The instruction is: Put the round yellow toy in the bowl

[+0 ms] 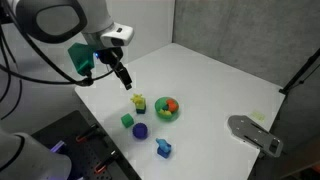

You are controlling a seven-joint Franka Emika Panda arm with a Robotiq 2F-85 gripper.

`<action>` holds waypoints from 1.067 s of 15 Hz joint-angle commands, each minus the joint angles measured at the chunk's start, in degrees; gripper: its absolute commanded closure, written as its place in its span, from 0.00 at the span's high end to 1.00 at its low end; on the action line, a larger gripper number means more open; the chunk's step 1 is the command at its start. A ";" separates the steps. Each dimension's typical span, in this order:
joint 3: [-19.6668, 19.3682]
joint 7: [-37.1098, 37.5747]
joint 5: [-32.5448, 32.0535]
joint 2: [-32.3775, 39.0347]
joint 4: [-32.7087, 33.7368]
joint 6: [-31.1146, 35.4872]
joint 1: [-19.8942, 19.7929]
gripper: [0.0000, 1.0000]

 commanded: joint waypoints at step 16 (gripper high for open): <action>2.93 1.52 4.16 14.46 12.48 -1.46 4.33 1.00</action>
